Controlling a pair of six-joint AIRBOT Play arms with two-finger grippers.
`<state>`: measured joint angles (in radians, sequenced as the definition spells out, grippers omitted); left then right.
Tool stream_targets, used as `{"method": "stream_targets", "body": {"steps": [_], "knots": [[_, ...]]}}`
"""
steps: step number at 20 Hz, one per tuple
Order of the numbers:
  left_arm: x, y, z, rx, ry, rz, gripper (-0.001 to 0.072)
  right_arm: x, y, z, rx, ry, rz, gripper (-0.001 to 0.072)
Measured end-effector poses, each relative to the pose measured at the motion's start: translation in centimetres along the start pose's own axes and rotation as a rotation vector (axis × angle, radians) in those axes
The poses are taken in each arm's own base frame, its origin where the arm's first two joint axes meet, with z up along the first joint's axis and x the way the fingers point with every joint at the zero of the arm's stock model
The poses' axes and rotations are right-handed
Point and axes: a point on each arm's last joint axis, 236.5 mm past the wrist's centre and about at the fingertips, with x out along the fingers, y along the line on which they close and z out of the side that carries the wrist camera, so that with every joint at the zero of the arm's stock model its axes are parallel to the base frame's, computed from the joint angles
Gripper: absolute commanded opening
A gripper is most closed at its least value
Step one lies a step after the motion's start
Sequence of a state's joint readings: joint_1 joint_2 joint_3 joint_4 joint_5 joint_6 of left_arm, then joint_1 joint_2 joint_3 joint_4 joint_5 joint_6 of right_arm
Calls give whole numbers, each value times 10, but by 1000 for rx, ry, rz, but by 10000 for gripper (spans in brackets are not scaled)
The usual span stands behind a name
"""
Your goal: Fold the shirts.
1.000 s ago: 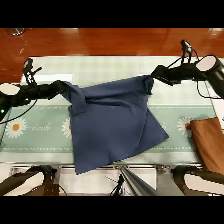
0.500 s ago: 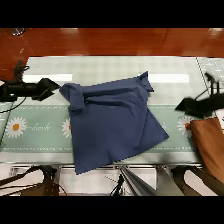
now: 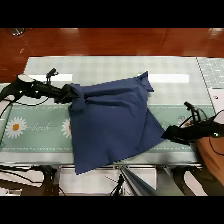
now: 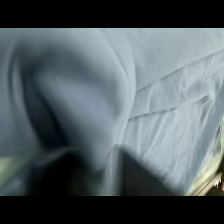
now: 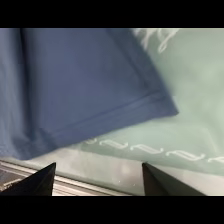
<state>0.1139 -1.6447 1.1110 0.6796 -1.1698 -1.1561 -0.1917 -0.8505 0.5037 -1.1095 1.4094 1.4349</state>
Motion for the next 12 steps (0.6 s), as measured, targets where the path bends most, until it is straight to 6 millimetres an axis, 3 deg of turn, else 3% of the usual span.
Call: {"method": "stream_targets", "body": {"steps": [2, 7, 12], "knots": [[2, -5, 5, 18, 5, -5, 26, 11, 6, -10, -16, 34, -7, 616], [1, -12, 12, 46, 9, -12, 27, 39, 31, -10, -29, 30, 8, 616], [1, -14, 12, 52, 13, -15, 27, 70, 51, -22, -44, 121, 27, 616]]}}
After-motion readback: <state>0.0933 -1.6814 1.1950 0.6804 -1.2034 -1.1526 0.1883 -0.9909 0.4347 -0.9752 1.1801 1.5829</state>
